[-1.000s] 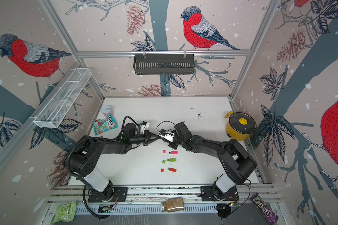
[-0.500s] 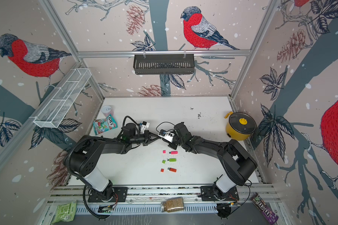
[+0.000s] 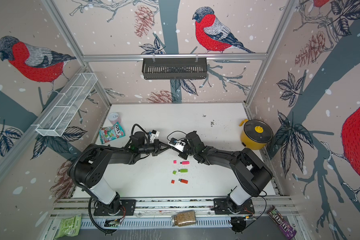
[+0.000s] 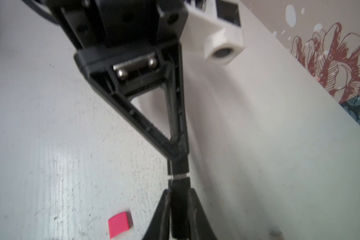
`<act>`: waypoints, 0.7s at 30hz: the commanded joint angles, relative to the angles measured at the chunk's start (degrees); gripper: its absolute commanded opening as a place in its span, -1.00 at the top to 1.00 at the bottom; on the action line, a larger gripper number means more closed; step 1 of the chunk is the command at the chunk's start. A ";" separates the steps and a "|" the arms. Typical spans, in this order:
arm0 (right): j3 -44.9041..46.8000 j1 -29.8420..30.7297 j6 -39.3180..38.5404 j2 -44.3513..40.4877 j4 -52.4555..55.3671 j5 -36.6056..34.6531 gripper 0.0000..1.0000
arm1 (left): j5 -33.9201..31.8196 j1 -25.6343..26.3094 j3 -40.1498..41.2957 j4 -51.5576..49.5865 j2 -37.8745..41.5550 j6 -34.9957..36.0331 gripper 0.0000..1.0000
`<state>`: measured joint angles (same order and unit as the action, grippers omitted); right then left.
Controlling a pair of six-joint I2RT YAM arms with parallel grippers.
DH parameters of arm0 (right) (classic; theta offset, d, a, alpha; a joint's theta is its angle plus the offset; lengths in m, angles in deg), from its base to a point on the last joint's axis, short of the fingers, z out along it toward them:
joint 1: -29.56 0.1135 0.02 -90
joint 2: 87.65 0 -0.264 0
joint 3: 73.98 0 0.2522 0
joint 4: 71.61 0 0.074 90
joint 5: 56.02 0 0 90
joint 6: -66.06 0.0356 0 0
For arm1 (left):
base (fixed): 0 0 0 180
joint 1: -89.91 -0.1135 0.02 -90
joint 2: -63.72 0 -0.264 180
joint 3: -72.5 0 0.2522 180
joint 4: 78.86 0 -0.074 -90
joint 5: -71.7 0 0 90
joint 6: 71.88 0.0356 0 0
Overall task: Close the usb drive cover
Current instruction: Close the cover of the USB drive.
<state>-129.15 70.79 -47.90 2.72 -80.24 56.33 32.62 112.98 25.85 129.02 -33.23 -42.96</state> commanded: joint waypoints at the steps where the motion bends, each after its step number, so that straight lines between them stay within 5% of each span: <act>1: 0.19 -0.32 2.08 -0.55 -8.09 3.97 0.71 | 2.49 0.23 0.06 1.50 -0.23 -0.40 0.93; 9: -1.22 -0.22 -0.42 0.58 -5.05 4.21 0.68 | 2.33 0.23 0.02 1.01 -0.17 0.04 0.93; 14: -0.54 -2.17 -1.80 -2.72 -1.21 3.40 0.33 | 1.44 0.23 -0.42 -0.06 0.03 0.92 0.93; 21: -1.39 -3.09 -7.50 -5.15 14.73 3.36 0.13 | 0.68 0.22 -0.95 -0.89 0.44 1.66 0.93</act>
<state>-130.09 67.82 -52.62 -2.09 -74.32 59.45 33.73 113.27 25.31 127.65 -33.12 -41.89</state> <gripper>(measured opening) 0.428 0.094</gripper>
